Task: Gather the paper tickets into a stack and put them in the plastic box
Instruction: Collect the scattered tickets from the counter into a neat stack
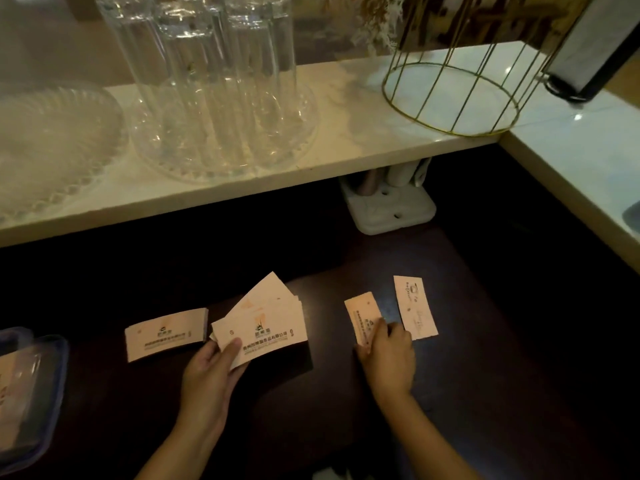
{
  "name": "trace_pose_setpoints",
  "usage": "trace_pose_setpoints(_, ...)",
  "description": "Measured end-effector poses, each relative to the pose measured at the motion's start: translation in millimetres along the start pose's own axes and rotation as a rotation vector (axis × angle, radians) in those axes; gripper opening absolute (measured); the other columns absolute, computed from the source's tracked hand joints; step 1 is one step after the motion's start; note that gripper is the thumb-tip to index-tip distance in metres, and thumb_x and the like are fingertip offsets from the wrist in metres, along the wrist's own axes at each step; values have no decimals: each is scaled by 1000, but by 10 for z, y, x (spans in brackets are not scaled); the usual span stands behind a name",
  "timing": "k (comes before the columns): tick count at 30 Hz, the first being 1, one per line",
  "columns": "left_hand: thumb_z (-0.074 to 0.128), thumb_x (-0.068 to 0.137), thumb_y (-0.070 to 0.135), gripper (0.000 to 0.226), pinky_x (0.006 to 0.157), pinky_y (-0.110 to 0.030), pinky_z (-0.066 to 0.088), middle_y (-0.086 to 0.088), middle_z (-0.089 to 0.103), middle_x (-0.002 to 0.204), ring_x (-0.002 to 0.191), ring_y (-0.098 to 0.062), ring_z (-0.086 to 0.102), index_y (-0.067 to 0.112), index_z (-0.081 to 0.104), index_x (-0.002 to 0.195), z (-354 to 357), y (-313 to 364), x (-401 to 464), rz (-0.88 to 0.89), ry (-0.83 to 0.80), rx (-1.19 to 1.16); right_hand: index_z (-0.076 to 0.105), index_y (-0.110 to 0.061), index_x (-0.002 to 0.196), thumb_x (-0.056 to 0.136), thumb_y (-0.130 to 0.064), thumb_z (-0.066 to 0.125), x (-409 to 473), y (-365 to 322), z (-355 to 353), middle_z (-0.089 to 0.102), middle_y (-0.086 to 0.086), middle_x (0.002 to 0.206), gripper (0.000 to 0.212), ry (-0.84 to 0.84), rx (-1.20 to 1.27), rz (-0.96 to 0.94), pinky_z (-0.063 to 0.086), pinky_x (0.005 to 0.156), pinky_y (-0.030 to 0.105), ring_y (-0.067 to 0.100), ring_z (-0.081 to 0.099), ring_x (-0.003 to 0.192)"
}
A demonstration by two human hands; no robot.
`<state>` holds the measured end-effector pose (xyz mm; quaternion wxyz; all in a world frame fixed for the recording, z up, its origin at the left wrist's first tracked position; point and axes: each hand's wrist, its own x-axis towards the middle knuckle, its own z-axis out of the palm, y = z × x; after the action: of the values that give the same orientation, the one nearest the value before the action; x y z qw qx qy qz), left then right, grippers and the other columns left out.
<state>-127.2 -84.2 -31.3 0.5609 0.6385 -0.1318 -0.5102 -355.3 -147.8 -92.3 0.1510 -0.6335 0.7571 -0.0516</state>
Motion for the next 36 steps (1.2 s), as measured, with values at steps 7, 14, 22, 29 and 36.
trace_pose_setpoints(7, 56, 85, 8, 22, 83, -35, 48, -9, 68, 102, 98, -20, 62, 14, 60, 106, 32, 20, 25, -45, -13, 30, 46, -12, 124, 73, -17, 69, -18, 126, -157, 51, 15, 119, 56, 24, 403, 34, 47, 89, 36, 29, 47, 112)
trace_pose_setpoints(14, 58, 84, 10, 18, 64, -21, 56, -4, 75, 90, 86, -15, 70, 14, 64, 101, 104, 71, 17, -53, -129, 65, 50, -17, 126, 68, -15, 72, -137, -118, -596, 52, 7, 125, 62, 55, 428, -712, 49, 92, 32, 21, 51, 112)
trace_pose_setpoints(22, 60, 81, 9, 21, 55, -21, 56, 3, 76, 81, 78, -14, 71, 23, 60, 96, 165, 53, -77, -63, -168, 100, 50, -21, 126, 76, -24, 65, -158, -292, -529, 55, 6, 129, 52, 30, 150, -1020, 39, 98, 34, 17, 44, 119)
trace_pose_setpoints(29, 58, 84, 8, 29, 67, -28, 55, -8, 72, 97, 89, -19, 68, 16, 57, 111, 88, 37, -74, -73, -89, 63, 33, -22, 139, 76, -44, 66, 9, 73, -344, 28, 2, 151, 75, 20, 265, -648, 20, 114, 46, 17, 16, 140)
trace_pose_setpoints(36, 57, 84, 8, 33, 77, -34, 51, -13, 68, 104, 96, -23, 64, 11, 55, 117, -10, 21, -48, -69, -29, 25, 27, -8, 139, 76, -50, 65, 329, 719, -324, 24, 19, 151, 85, 15, -20, -38, 33, 105, 49, 33, 24, 138)
